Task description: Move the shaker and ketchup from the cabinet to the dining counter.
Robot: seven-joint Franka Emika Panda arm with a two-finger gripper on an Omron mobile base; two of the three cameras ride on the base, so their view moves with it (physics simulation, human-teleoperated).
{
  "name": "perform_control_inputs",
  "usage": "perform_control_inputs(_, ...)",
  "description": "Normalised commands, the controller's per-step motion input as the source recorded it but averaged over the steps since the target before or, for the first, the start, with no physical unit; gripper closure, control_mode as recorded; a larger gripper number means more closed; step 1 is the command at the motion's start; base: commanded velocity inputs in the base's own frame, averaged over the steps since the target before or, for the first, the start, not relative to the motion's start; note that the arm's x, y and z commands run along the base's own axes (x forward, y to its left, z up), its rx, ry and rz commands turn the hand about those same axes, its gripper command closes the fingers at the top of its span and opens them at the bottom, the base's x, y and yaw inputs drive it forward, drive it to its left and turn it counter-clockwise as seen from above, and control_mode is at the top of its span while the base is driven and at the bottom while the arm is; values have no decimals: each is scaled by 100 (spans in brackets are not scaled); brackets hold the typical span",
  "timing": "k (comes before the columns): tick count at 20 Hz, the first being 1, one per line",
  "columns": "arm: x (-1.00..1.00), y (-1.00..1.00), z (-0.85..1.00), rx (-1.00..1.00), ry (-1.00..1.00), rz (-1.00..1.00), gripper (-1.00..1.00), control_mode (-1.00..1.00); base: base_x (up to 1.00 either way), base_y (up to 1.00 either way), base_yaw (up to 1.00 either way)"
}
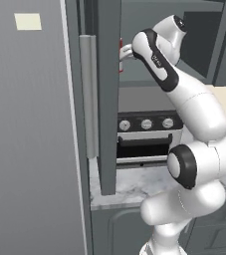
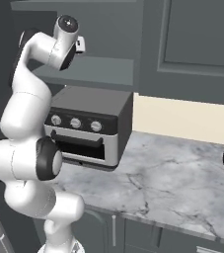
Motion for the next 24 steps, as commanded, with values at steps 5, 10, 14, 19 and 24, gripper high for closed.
perform_control_inputs(5,28,4,-8,0,0,0,-100,-100,0,0,0)
perform_control_inputs(10,24,3,-6,0,0,0,-100,-100,0,0,0)
perform_control_inputs(14,3,6,-1,0,0,0,-100,-100,0,0,0)
perform_control_inputs(19,0,8,-3,0,0,0,-100,-100,0,0,0)
perform_control_inputs(24,1,10,-9,0,0,0,-100,-100,0,0,0)
